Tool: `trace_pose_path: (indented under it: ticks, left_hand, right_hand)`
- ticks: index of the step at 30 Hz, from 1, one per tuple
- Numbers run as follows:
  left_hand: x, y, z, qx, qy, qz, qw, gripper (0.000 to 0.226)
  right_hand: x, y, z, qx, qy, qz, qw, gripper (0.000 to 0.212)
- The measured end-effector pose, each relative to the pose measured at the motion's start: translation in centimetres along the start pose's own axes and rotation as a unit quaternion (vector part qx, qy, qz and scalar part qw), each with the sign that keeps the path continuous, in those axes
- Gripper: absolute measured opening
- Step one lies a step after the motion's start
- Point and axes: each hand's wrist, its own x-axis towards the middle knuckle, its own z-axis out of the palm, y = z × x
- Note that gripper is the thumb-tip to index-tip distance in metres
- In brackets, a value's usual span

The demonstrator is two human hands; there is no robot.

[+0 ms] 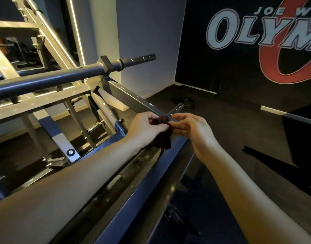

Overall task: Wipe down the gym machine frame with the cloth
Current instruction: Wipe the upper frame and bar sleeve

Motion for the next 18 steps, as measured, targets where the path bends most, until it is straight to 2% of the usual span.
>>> trace_pose_path:
  ticks: [4,6,8,10,12,14,18]
  left_hand:
    - [1.1,-0.5,-3.0,0.008,-0.091,0.036,0.995,0.013]
    - [1.8,-1.2,-4.5,0.017,-0.118,0.056,0.991,0.013]
    - [2.6,-2.2,-5.7,0.006,-0.159,0.045,0.986,0.015]
    - [3.3,-3.3,-6.1,0.024,-0.205,0.031,0.978,0.019]
    - [3.6,-4.7,-5.5,0.049,-0.25,0.034,0.966,0.019]
    - [4.0,-6.4,-4.3,0.07,-0.276,0.041,0.958,0.02]
    - [4.2,-9.4,-1.4,0.055,-0.298,0.055,0.952,0.027]
  right_hand:
    - [-1.7,-0.5,1.9,0.012,0.015,0.004,1.0,0.032]
    - [-2.3,-0.2,2.8,0.0,0.076,0.003,0.997,0.027]
    - [-2.6,0.9,3.1,-0.093,0.189,0.013,0.977,0.021]
    - [-2.5,2.7,2.9,-0.245,0.273,0.052,0.929,0.025]
    - [-2.3,4.9,2.9,-0.38,0.268,0.091,0.88,0.042]
    - [-1.9,6.9,3.2,-0.453,0.245,0.111,0.85,0.056]
    - [-1.4,9.7,4.0,-0.451,0.253,0.123,0.847,0.061]
